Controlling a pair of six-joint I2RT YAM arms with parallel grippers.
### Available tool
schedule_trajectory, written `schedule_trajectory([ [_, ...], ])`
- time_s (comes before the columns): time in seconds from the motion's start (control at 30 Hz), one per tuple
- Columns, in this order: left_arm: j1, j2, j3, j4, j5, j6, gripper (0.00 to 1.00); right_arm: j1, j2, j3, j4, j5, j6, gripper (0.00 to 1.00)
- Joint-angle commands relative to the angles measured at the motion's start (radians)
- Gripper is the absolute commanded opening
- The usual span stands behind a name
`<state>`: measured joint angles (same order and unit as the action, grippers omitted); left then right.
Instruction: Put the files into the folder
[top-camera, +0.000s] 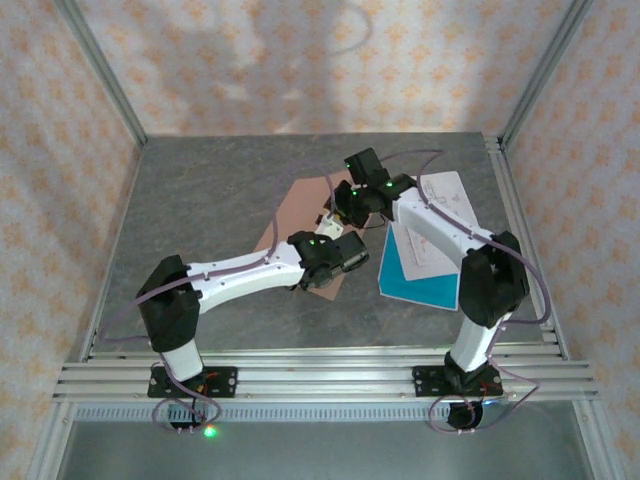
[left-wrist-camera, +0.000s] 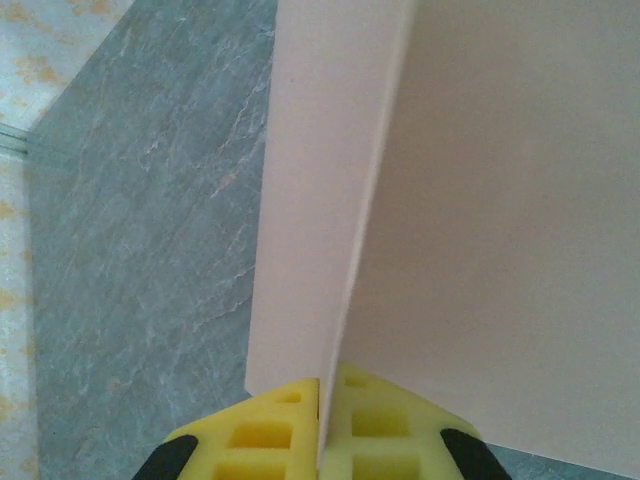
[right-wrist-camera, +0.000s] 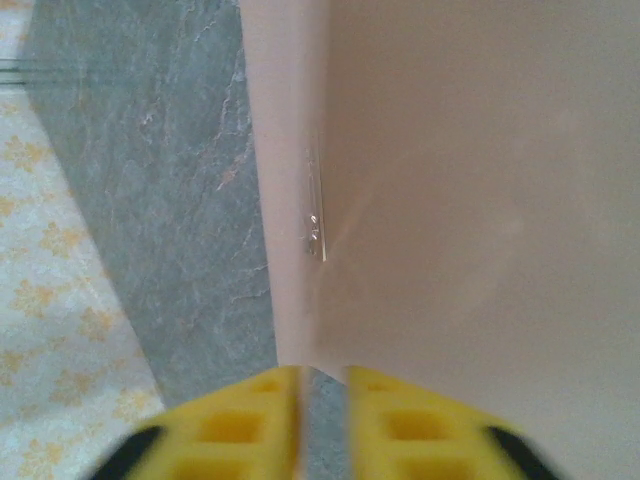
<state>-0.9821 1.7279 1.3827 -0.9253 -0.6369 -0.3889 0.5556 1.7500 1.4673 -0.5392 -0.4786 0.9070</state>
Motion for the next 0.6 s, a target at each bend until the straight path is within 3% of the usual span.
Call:
schedule_trajectory([
  [0.0,0.015,-0.073,-0.020,-0.001,-0.005,-0.031,0.00,-0.013,-0.100,-0.031,-0.019,0.047,-0.036,0.59],
  [0.07,0.033,-0.126,-0.055,0.028,0.055,-0.035,0.00,-0.019,-0.193,-0.110,0.027,0.132,-0.025,0.75],
  [0.13,0.056,-0.176,-0.087,0.054,0.113,-0.044,0.00,-0.022,-0.299,-0.227,0.096,0.220,0.011,0.83],
  [0.27,0.120,-0.280,-0.158,0.130,0.278,-0.053,0.00,-0.020,-0.446,-0.475,0.279,0.320,0.122,0.86],
  [0.37,0.166,-0.352,-0.217,0.201,0.386,-0.056,0.00,0.015,-0.374,-0.516,0.336,0.304,0.148,0.78],
  [0.47,0.205,-0.404,-0.260,0.244,0.463,-0.074,0.00,0.082,-0.206,-0.428,0.321,0.277,0.135,0.57],
  [0.57,0.237,-0.447,-0.295,0.273,0.517,-0.101,0.00,0.140,-0.053,-0.324,0.319,0.261,0.125,0.50],
])
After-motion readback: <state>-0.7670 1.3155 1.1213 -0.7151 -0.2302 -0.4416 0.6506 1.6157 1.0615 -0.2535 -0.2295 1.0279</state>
